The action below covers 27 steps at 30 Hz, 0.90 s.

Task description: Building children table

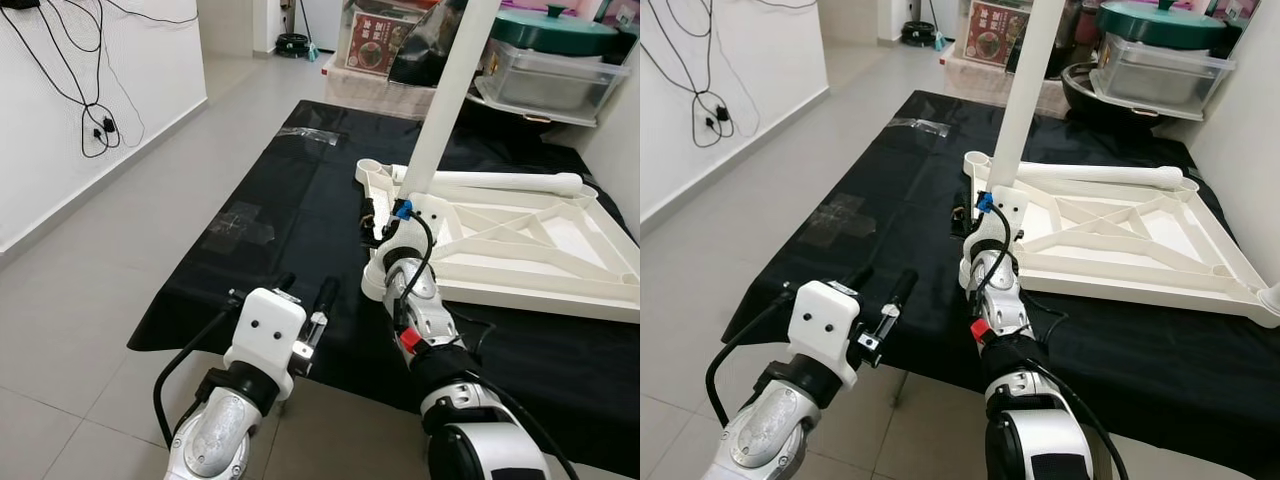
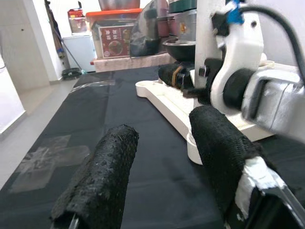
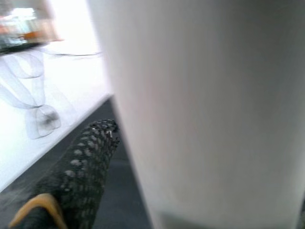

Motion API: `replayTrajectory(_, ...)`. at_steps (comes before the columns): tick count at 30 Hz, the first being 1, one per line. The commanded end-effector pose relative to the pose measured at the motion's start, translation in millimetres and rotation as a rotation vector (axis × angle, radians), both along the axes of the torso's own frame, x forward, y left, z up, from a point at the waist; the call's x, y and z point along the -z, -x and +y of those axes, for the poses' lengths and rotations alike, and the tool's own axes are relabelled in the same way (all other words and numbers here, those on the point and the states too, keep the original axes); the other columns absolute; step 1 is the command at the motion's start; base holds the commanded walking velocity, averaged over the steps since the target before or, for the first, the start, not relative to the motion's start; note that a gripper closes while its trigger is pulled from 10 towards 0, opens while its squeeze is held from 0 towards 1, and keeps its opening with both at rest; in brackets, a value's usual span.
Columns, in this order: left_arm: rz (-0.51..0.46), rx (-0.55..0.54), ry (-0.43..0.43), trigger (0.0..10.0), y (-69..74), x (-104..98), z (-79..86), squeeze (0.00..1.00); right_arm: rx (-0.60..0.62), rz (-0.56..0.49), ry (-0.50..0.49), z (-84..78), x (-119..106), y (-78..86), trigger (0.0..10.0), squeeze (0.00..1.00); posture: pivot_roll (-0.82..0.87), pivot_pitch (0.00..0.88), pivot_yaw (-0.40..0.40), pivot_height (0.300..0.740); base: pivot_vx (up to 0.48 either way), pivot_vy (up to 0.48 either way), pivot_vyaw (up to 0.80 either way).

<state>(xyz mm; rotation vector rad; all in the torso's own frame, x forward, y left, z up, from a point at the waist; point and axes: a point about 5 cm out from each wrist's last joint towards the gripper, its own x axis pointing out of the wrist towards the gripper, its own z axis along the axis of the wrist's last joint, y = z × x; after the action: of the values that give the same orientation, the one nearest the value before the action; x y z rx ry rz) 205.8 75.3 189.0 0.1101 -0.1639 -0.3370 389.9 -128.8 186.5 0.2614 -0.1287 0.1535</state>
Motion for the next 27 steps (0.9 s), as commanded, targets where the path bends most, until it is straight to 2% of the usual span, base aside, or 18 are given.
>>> replayTrajectory(1, 0.006, -0.006, -0.005, 10.0, -0.4, 2, 0.2, 0.00, -0.120, -0.048, -0.033, 4.2, -13, -2.3, 10.0, 0.00, 0.15, 0.066, -0.111, 0.740, 0.000, 0.000, 0.00)
replayTrajectory(2, 0.005, -0.007, -0.005, 10.0, -0.5, 2, 0.2, 0.00, -0.289, -0.072, -0.024, 6.5, -17, -1.1, 10.0, 0.00, 0.15, 0.066, -0.109, 0.740, 0.000, 0.000, 0.00)
replayTrajectory(3, 0.005, -0.006, -0.004, 10.0, -0.5, 2, 0.1, 0.00, -0.394, -0.085, -0.015, 7.9, -18, 0.6, 10.0, 0.00, 0.15, 0.066, -0.109, 0.740, 0.000, 0.000, 0.00)
replayTrajectory(4, 0.005, -0.005, -0.004, 10.0, -0.6, 2, 0.0, 0.00, -0.576, -0.084, 0.026, 12.0, -15, 6.0, 10.0, 0.00, 0.15, 0.065, -0.110, 0.740, 0.000, 0.000, 0.00)
replayTrajectory(6, 0.005, -0.005, -0.004, 10.0, -0.6, 2, 0.0, 0.00, -0.576, -0.084, 0.026, 12.0, -15, 6.0, 10.0, 0.00, 0.15, 0.065, -0.110, 0.740, 0.000, 0.000, 0.00)
replayTrajectory(7, 0.004, -0.004, -0.004, 10.0, -0.7, 2, -0.1, 0.00, -0.689, -0.080, 0.056, 13.9, -12, 10.1, 10.0, 0.00, 0.15, 0.065, -0.110, 0.740, 0.000, 0.000, 0.00)
replayTrajectory(9, 0.004, -0.004, -0.004, 10.0, -0.7, 2, -0.1, 0.00, -0.689, -0.080, 0.056, 13.9, -12, 10.1, 10.0, 0.00, 0.15, 0.065, -0.110, 0.740, 0.000, 0.000, 0.00)
replayTrajectory(11, -0.004, -0.010, -0.005, 10.0, -1.6, 0, 0.4, 0.00, -0.945, -0.003, 0.124, 24.1, 4, 20.5, 10.0, 0.00, 0.16, 0.067, -0.114, 0.740, 0.000, 0.000, 0.00)
replayTrajectory(12, -0.006, -0.012, -0.006, 10.0, -1.8, 0, 0.9, 0.00, -1.032, 0.024, 0.159, 29.8, 11, 25.2, 10.0, 0.00, 0.16, 0.069, -0.115, 0.740, 0.000, 0.000, 0.00)
replayTrajectory(13, -0.006, -0.012, -0.006, 10.0, -1.8, 0, 0.9, 0.00, -1.032, 0.024, 0.159, 29.8, 11, 25.2, 10.0, 0.00, 0.16, 0.069, -0.115, 0.740, 0.000, 0.000, 0.00)
replayTrajectory(15, -0.007, -0.014, -0.007, 10.0, -1.8, -1, 1.2, 0.00, -1.114, 0.044, 0.177, 36.7, 17, 29.2, 10.0, 0.00, 0.16, 0.070, -0.114, 0.740, 0.000, 0.000, 0.00)
replayTrajectory(20, -0.008, -0.012, -0.006, 10.0, -1.8, -1, 0.8, 0.00, -1.126, 0.040, 0.141, 41.7, 17, 29.1, 10.0, 0.00, 0.16, 0.070, -0.114, 0.740, 0.000, 0.000, 0.00)
replayTrajectory(21, -0.008, -0.012, -0.005, 10.0, -1.7, -1, 0.7, 0.00, -1.084, 0.050, 0.136, 41.9, 18, 26.5, 0.0, 0.00, 0.16, 0.070, -0.113, 0.740, 0.000, 0.000, 0.00)
replayTrajectory(24, -0.007, -0.013, -0.004, 10.0, -1.7, -1, 0.7, 0.00, -1.054, 0.045, 0.126, 40.6, 18, 24.6, 0.0, 0.00, 0.16, 0.071, -0.112, 0.740, 0.000, 0.000, 0.00)
replayTrajectory(27, -0.007, -0.014, -0.003, 10.0, -1.6, -1, 0.7, 0.00, -0.959, 0.029, 0.116, 32.2, 16, 19.5, 0.0, 0.00, 0.16, 0.071, -0.114, 0.740, 0.000, 0.000, 0.00)
